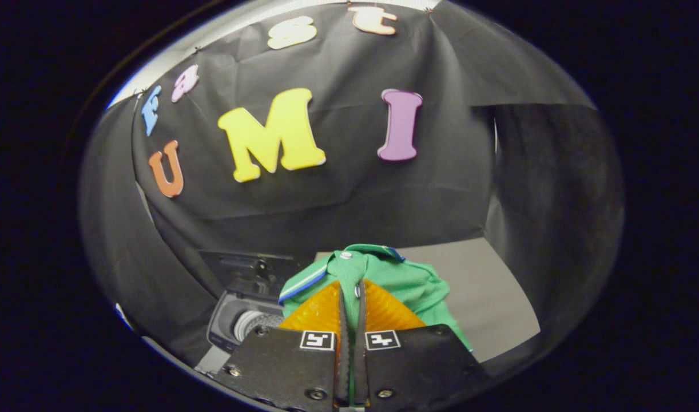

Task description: Put the clothes into the washing machine and then close the washing machine lid.

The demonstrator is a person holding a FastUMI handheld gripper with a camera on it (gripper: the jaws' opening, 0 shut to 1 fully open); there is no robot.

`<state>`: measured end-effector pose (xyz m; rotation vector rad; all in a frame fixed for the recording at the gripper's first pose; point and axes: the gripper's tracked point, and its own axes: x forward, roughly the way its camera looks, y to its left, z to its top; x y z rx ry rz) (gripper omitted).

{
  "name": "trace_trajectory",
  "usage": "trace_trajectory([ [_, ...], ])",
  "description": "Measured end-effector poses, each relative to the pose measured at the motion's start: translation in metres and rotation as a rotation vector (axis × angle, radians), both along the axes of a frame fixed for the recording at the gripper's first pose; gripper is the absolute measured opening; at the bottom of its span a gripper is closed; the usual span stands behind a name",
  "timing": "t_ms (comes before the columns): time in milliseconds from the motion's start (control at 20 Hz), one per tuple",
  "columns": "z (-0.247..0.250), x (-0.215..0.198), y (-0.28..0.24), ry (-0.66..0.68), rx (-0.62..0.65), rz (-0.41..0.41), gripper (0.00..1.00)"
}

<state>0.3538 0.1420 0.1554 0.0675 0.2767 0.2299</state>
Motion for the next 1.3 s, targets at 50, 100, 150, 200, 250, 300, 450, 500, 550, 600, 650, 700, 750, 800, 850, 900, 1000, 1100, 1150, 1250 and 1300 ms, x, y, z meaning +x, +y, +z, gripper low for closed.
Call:
trace_trajectory([
  [50, 0.011, -0.007, 0.013, -0.023, 0.006, 0.018, 0.07],
  [100, 0.024, -0.013, 0.027, -0.051, 0.019, 0.032, 0.07],
  [150, 0.035, -0.019, 0.04, -0.07, 0.027, 0.05, 0.07],
  [200, 0.047, -0.025, 0.054, -0.093, 0.039, 0.069, 0.07],
  [250, 0.059, -0.03, 0.07, -0.114, 0.049, 0.09, 0.07],
  [300, 0.07, -0.036, 0.086, -0.129, 0.049, 0.113, 0.07],
  [450, 0.091, -0.046, 0.132, -0.164, 0.051, 0.168, 0.07],
  [500, 0.095, -0.048, 0.146, -0.167, 0.049, 0.185, 0.07],
  [550, 0.096, -0.049, 0.159, -0.166, 0.046, 0.198, 0.07],
  [600, 0.095, -0.049, 0.173, -0.161, 0.044, 0.212, 0.07],
  [650, 0.091, -0.049, 0.187, -0.151, 0.043, 0.229, 0.07],
  [700, 0.085, -0.049, 0.2, -0.14, 0.042, 0.242, 0.06],
  [750, 0.078, -0.049, 0.213, -0.127, 0.037, 0.254, 0.07],
  [800, 0.069, -0.047, 0.224, -0.11, 0.03, 0.265, 0.07],
  [850, 0.061, -0.045, 0.236, -0.095, 0.025, 0.275, 0.07],
  [900, 0.052, -0.043, 0.246, -0.076, 0.017, 0.284, 0.07],
  [1000, 0.029, -0.041, 0.263, -0.035, 0.005, 0.296, 0.07],
  [1100, 0.006, -0.038, 0.279, 0.011, 0.0, 0.306, 0.07],
  [1150, -0.005, -0.034, 0.286, 0.034, -0.004, 0.308, 0.07],
  [1250, -0.029, -0.029, 0.297, 0.075, -0.012, 0.307, 0.07],
  [1300, -0.041, -0.025, 0.303, 0.096, -0.016, 0.309, 0.07],
])
